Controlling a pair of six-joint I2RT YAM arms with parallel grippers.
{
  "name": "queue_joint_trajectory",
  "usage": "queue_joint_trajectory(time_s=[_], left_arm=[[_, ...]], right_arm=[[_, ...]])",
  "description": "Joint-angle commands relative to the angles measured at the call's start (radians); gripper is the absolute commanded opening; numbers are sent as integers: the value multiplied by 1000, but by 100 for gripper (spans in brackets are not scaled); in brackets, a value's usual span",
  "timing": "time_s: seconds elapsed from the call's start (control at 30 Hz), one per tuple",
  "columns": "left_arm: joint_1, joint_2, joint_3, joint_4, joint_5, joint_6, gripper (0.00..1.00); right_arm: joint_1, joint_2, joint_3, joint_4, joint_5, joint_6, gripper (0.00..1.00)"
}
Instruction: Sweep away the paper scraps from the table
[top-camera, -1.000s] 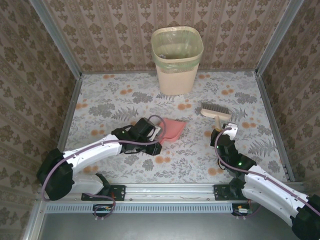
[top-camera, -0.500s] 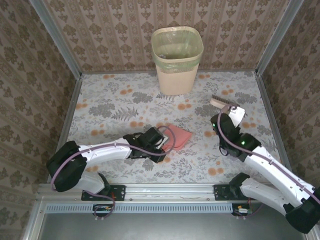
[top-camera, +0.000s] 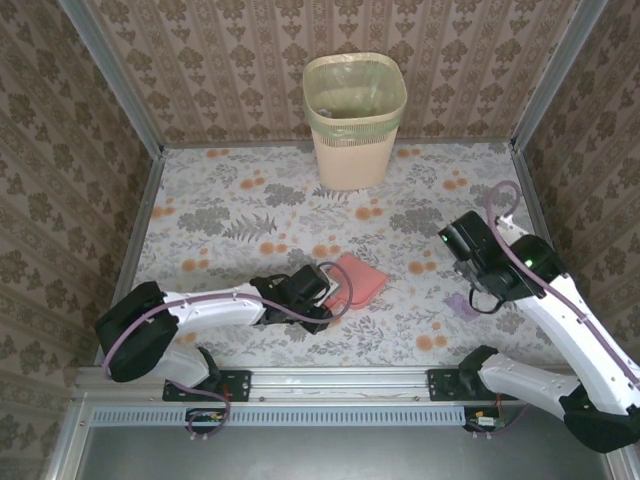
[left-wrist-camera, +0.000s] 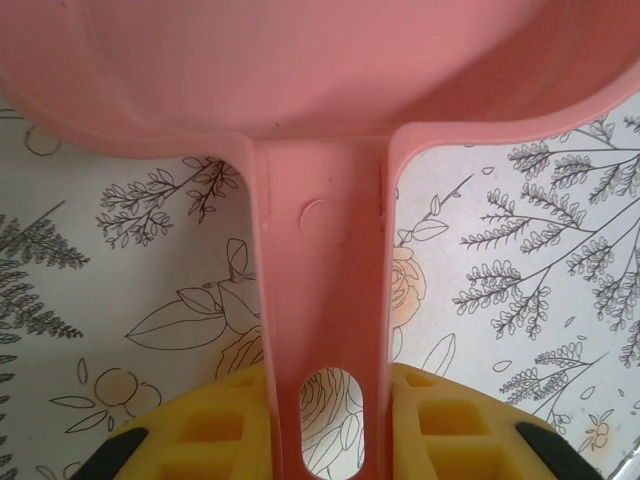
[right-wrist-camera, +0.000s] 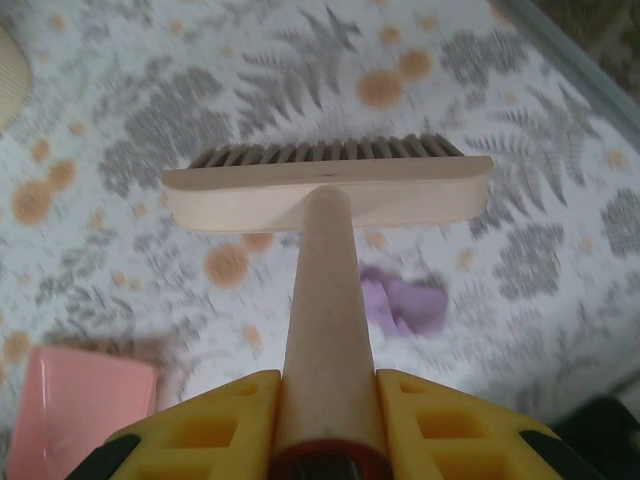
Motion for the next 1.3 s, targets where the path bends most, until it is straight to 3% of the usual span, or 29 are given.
queue_joint_trajectory(time_s=[0.0, 0.27, 0.63, 1.07, 1.27], left_arm=[[-10, 35, 27, -8, -8, 9, 0], [-15, 76, 47, -19, 0, 18, 0], [-16, 106, 58, -29, 3, 22, 0], [-18, 120, 68, -38, 4, 25, 0], [-19, 114, 68, -43, -1, 27, 0]], right_arm=[[-4, -75, 19, -200, -134, 131, 0], [-4, -238, -34, -238, -224, 209, 0], [-4, -290, -74, -304, -284, 204, 0], [-4, -272, -257, -93, -370, 186, 0], [-4, -225, -275, -32, -316, 148, 0]])
